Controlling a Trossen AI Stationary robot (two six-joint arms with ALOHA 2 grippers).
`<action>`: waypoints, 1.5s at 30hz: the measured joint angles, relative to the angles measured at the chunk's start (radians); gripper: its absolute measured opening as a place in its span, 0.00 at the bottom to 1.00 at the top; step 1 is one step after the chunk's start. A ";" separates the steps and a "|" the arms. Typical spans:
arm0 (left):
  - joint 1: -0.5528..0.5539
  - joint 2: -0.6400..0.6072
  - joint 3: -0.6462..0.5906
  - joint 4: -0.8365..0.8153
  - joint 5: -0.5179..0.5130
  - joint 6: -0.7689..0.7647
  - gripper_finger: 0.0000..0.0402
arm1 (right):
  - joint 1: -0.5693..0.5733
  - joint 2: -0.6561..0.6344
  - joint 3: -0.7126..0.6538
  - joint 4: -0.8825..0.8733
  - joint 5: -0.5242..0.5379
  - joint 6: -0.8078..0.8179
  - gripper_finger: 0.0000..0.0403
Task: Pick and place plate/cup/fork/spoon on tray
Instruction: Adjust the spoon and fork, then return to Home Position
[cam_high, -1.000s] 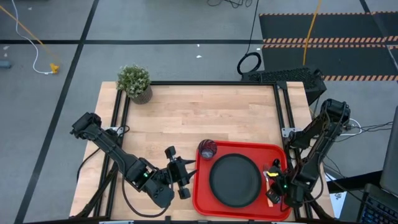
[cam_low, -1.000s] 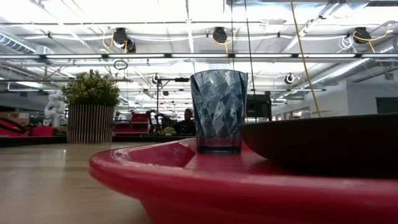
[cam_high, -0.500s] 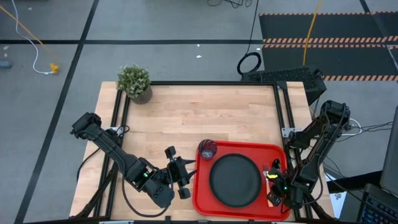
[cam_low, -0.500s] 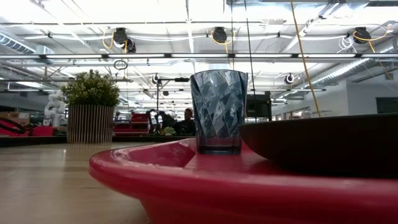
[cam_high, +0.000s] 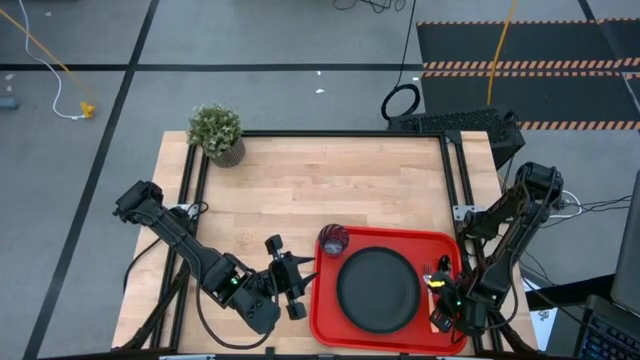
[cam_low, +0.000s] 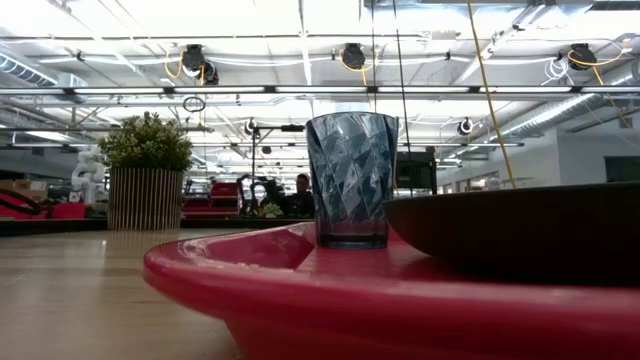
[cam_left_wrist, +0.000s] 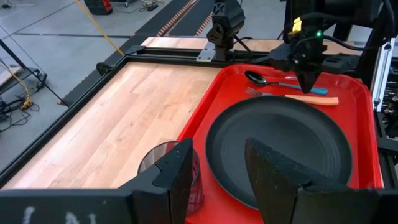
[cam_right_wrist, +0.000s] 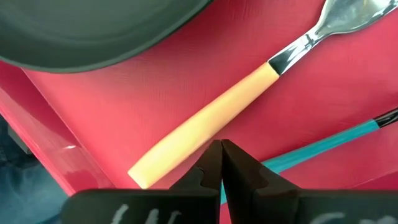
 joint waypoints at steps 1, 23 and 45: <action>0.000 0.000 0.000 0.000 0.000 0.000 0.37 | 0.000 0.004 0.000 0.000 -0.002 -0.006 0.00; 0.000 0.000 0.000 0.000 0.000 -0.004 0.37 | 0.003 0.051 -0.002 0.041 -0.122 -0.127 0.00; 0.015 -0.045 -0.002 0.000 -0.039 0.264 0.35 | 0.007 -0.131 -0.005 0.066 0.190 -0.430 0.00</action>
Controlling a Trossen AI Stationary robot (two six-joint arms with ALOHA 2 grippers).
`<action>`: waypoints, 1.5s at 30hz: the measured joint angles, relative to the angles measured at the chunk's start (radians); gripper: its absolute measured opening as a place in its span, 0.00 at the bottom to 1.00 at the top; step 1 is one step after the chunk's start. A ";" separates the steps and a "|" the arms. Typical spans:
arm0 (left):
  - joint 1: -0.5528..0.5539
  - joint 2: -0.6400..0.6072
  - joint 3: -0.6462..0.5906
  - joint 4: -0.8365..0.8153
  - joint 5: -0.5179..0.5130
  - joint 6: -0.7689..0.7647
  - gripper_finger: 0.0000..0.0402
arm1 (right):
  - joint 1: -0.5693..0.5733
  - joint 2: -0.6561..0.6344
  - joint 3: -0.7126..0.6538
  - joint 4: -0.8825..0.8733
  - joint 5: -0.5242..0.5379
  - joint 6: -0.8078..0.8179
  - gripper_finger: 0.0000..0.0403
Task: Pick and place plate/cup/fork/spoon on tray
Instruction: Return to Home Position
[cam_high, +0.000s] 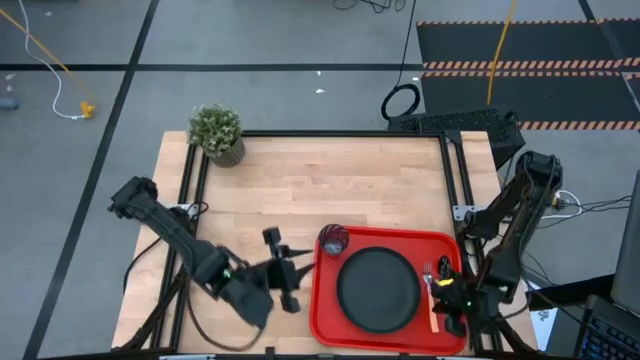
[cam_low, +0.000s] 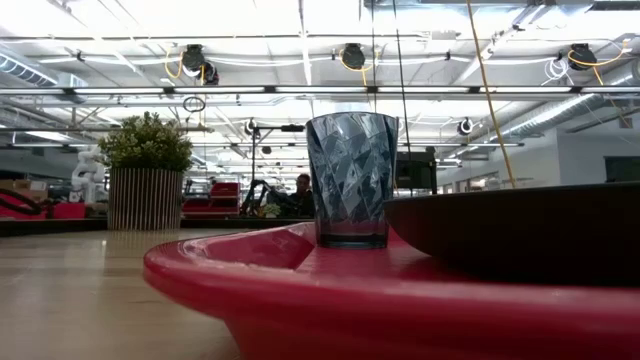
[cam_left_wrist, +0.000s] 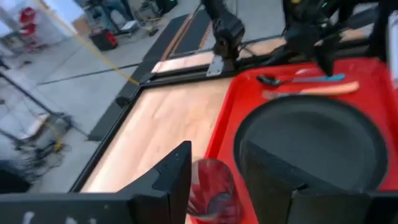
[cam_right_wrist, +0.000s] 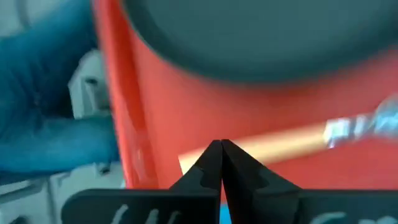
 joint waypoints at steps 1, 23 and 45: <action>0.013 -0.019 0.001 0.003 0.027 0.015 0.34 | 0.000 -0.028 0.000 -0.009 0.054 -0.049 0.00; 0.222 -0.406 -0.632 0.574 0.394 0.280 0.06 | -0.298 -0.513 0.002 -0.042 0.519 -1.314 0.00; 0.222 -0.762 -1.281 1.162 0.570 0.365 0.01 | -0.832 -0.523 -0.225 0.448 -0.176 -1.683 0.00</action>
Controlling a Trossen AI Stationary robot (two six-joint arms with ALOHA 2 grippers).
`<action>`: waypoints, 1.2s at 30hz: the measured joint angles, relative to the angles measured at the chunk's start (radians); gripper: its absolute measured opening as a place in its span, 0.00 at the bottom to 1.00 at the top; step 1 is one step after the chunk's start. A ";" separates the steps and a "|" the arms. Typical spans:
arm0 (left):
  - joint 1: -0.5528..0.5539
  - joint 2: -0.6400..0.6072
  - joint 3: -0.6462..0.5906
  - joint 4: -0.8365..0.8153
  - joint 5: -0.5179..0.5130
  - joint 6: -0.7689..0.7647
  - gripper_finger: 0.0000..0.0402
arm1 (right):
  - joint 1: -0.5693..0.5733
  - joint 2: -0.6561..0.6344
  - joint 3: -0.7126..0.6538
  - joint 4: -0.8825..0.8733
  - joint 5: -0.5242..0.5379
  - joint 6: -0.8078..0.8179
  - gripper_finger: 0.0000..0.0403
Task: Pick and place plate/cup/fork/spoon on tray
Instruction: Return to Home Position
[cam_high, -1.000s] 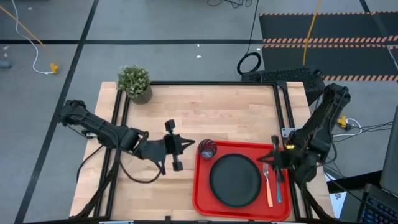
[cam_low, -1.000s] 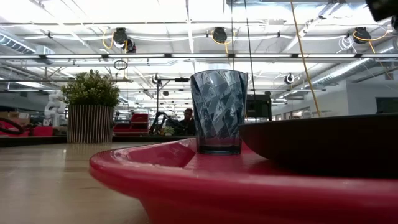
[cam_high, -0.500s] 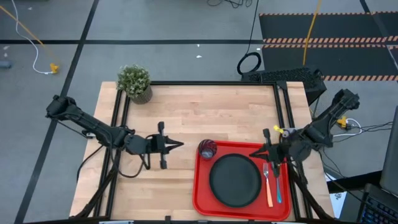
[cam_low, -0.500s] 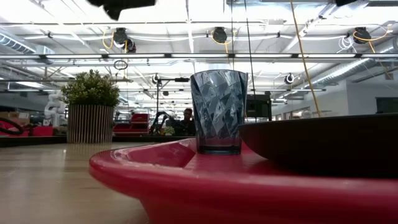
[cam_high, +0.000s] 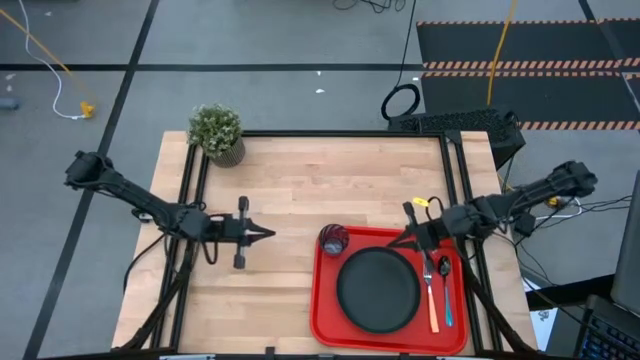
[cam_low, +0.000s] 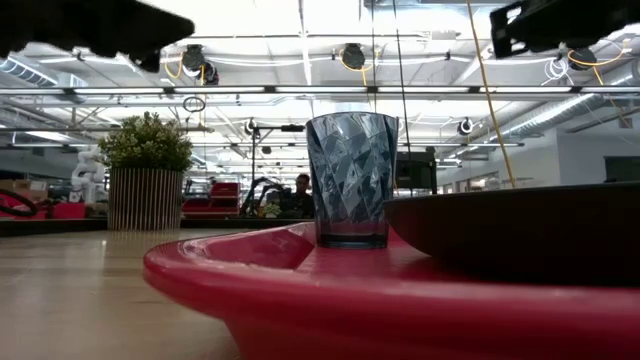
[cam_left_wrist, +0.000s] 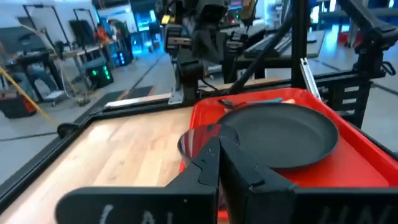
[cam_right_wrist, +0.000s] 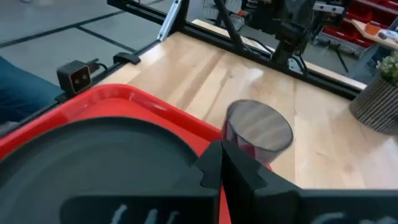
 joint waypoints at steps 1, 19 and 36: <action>0.001 -0.018 -0.029 0.023 0.000 0.004 0.01 | -0.022 -0.001 -0.008 0.006 -0.021 -0.001 0.00; 0.225 -0.103 -0.212 0.182 0.239 -0.012 0.01 | -0.295 -0.006 -0.168 0.216 -0.324 -0.045 0.00; 0.261 -0.102 -0.216 0.190 0.253 -0.028 0.03 | -0.387 -0.324 -0.389 0.251 -0.145 0.005 0.00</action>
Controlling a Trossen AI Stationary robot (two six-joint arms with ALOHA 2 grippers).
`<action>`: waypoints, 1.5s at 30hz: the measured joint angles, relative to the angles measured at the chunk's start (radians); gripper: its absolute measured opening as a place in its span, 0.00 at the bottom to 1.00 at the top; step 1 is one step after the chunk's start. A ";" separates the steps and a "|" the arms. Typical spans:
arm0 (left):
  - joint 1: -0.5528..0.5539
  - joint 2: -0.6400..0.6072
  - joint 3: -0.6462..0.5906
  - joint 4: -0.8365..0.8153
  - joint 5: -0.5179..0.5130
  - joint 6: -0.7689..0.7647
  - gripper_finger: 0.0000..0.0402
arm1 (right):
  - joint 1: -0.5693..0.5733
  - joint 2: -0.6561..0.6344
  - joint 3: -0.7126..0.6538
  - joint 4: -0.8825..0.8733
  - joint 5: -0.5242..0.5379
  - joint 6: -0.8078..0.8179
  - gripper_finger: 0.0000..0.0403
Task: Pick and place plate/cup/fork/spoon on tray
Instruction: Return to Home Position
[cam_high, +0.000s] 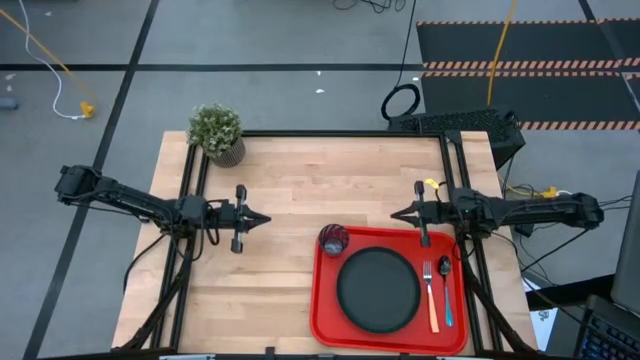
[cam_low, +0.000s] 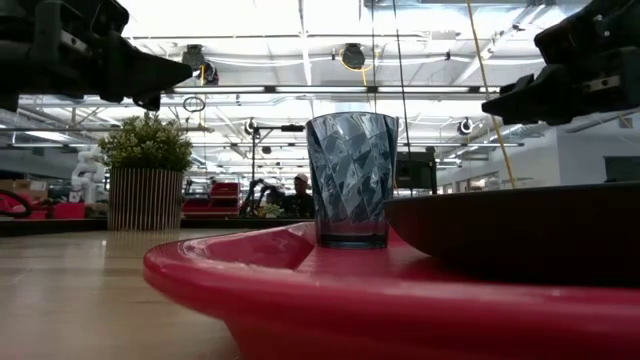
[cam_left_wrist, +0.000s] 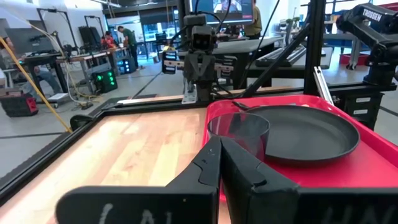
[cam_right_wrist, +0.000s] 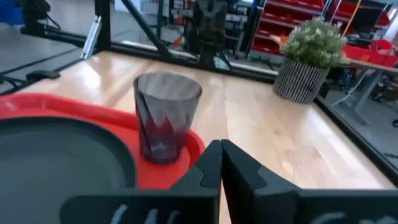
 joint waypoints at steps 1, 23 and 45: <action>0.000 0.000 0.000 0.001 -0.001 0.000 0.03 | 0.000 -0.010 -0.001 -0.010 -0.001 0.000 0.00; 0.000 0.000 0.000 0.005 -0.003 0.016 0.01 | 0.093 -0.318 -0.014 -0.147 0.022 -0.027 0.00; 0.000 -0.051 -0.056 0.012 -0.002 0.049 0.02 | 0.052 -0.404 -0.076 -0.226 0.076 -0.041 0.00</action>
